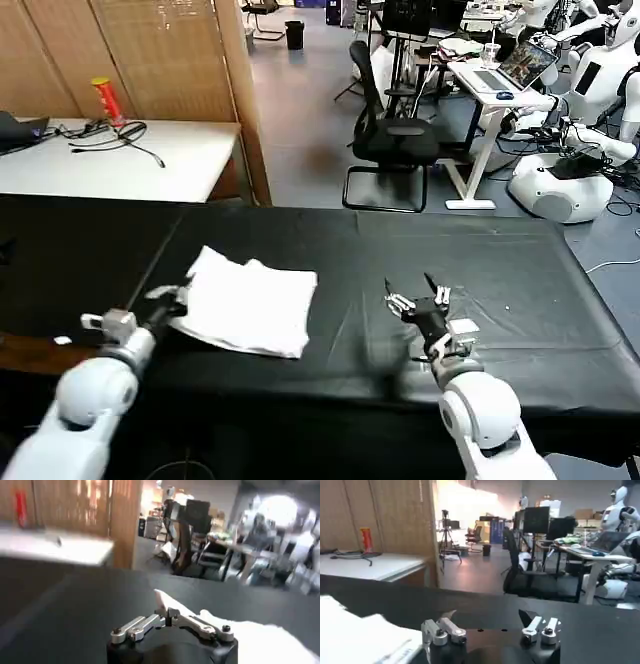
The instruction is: Fold and organize the clothes.
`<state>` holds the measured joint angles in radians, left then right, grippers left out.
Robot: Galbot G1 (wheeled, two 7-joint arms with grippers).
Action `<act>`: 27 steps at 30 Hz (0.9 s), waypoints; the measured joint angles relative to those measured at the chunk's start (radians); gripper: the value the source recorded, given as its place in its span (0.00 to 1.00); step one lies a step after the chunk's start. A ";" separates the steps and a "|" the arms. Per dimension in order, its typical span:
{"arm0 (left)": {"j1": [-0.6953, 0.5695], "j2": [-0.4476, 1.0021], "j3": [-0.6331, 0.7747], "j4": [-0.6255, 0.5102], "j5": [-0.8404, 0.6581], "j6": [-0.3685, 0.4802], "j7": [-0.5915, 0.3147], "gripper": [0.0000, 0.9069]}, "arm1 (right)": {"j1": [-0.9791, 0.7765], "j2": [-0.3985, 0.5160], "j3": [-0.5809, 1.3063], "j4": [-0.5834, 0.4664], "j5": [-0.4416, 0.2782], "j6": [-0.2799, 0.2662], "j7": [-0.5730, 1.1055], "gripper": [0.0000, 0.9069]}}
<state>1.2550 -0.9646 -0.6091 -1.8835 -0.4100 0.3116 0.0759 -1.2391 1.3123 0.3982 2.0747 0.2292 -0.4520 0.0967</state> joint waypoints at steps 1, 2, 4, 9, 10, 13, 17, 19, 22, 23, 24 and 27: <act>0.007 0.029 -0.013 -0.005 0.021 -0.012 0.005 0.00 | 0.001 0.000 0.001 0.000 0.000 0.000 0.000 0.97; 0.017 0.064 -0.030 -0.009 0.038 -0.026 0.009 0.00 | 0.002 0.000 0.001 0.000 0.000 0.000 0.000 0.97; 0.033 0.120 -0.063 -0.014 0.055 -0.039 0.010 0.00 | 0.003 0.003 0.001 0.000 0.000 0.000 0.000 0.97; 0.076 0.249 -0.160 -0.040 0.087 -0.044 0.004 0.00 | 0.004 0.010 -0.003 -0.002 0.000 -0.001 0.000 0.97; 0.080 0.264 -0.176 -0.048 0.091 -0.041 0.001 0.00 | 0.004 0.012 -0.004 -0.002 0.000 0.000 0.000 0.97; 0.089 0.283 -0.196 -0.081 0.099 -0.013 -0.016 0.00 | 0.001 0.015 -0.004 -0.002 0.000 0.000 -0.001 0.97; 0.087 0.267 -0.170 -0.145 0.093 -0.019 -0.027 0.00 | -0.009 0.020 -0.004 -0.002 -0.004 0.000 -0.001 0.97; 0.081 0.237 -0.130 -0.162 0.093 -0.029 -0.033 0.00 | -0.014 0.021 -0.004 0.003 -0.004 0.000 -0.001 0.97; 0.078 0.172 -0.045 -0.187 0.065 -0.019 -0.053 0.00 | -0.018 0.017 0.003 0.008 0.001 -0.003 -0.001 0.97; 0.076 0.148 -0.016 -0.196 0.046 -0.012 -0.063 0.00 | -0.018 0.015 0.005 0.008 0.010 -0.004 -0.001 0.97; 0.073 0.121 0.019 -0.209 0.022 -0.006 -0.069 0.00 | -0.019 0.015 0.005 0.007 0.016 -0.004 -0.001 0.97; 0.055 0.052 0.109 -0.218 -0.022 0.000 -0.099 0.00 | -0.019 0.016 -0.004 0.003 0.055 -0.015 0.001 0.97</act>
<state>1.3104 -0.9126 -0.4999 -2.1012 -0.4322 0.3117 -0.0233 -1.2586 1.3284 0.3945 2.0780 0.2841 -0.4669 0.0976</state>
